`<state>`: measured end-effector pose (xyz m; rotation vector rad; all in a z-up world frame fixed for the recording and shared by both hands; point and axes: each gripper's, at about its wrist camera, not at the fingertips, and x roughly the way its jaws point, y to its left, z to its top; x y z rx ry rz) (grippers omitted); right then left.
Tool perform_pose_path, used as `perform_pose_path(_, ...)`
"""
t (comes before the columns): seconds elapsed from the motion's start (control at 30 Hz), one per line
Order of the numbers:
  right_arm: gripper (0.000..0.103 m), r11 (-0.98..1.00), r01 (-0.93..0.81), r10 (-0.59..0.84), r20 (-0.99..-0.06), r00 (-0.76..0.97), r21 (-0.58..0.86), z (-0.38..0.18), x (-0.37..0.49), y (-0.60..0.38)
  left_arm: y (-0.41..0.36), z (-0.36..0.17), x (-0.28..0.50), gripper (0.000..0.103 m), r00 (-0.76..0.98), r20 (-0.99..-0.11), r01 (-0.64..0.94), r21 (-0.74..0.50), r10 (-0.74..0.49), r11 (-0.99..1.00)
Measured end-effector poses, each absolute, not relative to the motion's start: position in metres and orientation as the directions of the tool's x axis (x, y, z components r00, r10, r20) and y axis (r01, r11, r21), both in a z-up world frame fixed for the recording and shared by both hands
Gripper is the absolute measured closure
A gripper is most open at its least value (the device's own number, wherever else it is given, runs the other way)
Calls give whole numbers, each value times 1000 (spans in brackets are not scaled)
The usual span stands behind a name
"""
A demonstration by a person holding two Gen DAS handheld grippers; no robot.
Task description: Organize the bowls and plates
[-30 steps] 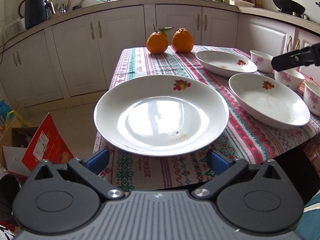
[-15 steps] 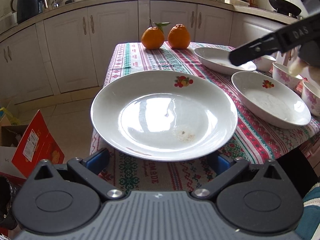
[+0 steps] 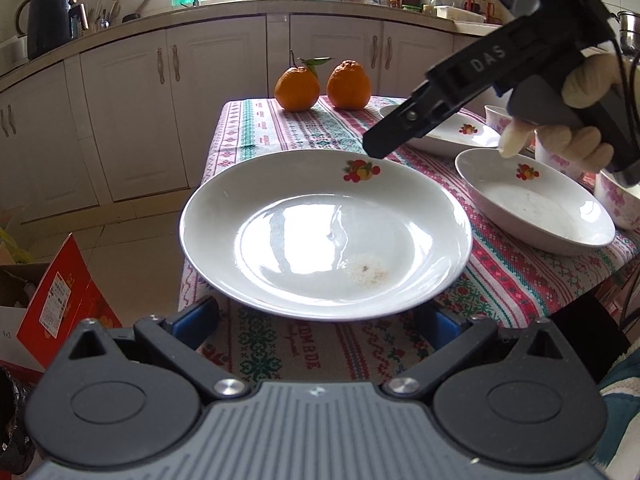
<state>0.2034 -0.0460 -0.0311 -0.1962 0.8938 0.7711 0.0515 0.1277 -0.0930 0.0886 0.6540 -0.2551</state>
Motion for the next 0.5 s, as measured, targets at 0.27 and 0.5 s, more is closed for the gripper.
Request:
perform_pose_path(0.27, 0, 678, -707, 544, -784, 300, 200, -42, 217, -34, 131, -90, 57, 0, 737, -636, 294, -3, -229, 956)
perform_pose_path(0.5, 0, 640, -734, 549, -803, 230, 227, -54, 230, -22, 137, -88, 67, 0, 696, -669, 349, -5, -263, 937)
